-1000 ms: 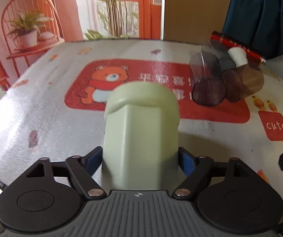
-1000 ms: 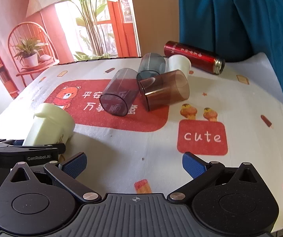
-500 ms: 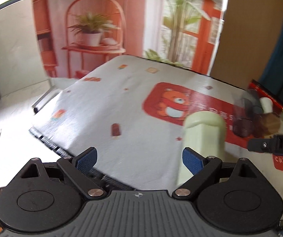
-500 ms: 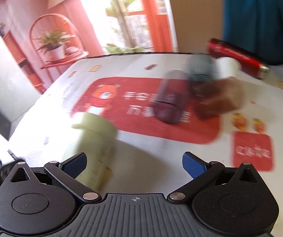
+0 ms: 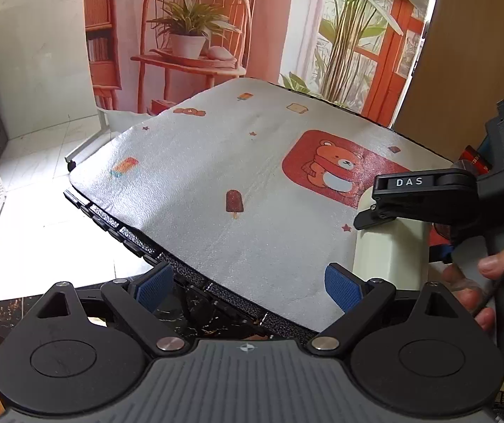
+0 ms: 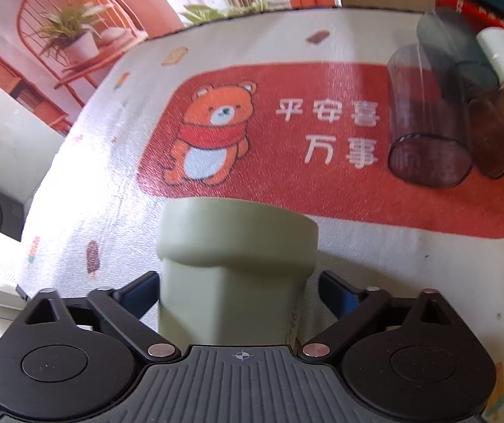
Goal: Flip cup upright
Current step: 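Pass the green cup to the right gripper while the left gripper releases it, then rotate the right gripper to turn the green cup opening up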
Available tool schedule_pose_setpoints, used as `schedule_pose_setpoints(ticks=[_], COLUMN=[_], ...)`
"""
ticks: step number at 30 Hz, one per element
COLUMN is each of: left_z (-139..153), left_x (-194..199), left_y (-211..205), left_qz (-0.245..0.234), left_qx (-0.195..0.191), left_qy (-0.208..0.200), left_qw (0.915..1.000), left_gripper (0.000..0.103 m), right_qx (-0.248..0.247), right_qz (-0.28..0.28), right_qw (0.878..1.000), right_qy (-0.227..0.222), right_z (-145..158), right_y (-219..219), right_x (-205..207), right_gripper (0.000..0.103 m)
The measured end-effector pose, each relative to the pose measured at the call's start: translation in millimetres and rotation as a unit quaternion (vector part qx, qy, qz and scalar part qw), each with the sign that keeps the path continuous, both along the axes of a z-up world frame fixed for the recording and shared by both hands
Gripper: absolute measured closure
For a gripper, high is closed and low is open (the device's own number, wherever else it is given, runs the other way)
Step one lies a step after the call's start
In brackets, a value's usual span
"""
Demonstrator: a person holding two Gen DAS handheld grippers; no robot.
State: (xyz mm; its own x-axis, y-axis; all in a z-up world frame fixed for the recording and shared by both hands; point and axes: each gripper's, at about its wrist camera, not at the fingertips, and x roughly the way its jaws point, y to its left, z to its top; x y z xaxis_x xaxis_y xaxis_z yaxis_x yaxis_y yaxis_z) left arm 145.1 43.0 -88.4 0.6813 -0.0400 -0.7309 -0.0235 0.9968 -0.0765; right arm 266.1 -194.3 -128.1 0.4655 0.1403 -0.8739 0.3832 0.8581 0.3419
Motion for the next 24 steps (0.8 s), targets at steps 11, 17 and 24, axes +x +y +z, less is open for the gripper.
schedule_pose_setpoints(ticks=[11, 17, 24], left_z=[-6.0, -6.9, -8.2], left_x=[-1.4, -3.5, -6.0], left_y=[-1.5, -4.8, -15.6], left_qz=[-0.005, -0.009, -0.023], left_qx=[-0.011, -0.016, -0.01], left_qy=[0.008, 0.013, 0.016], left_qw=[0.9999, 0.9998, 0.9996], left_gripper=[0.009, 0.009, 0.009], right_qx=[0.024, -0.005, -0.055], right_qz=[-0.004, 0.027, 0.039], right_qw=[1.0, 0.999, 0.994], right_qy=[-0.015, -0.046, -0.085], right_z=[2.6, 12.9, 29.1], right_y=[-8.7, -15.9, -35.9], right_x=[-16.8, -51.4, -78.5], right_gripper=[0.022, 0.022, 0.022])
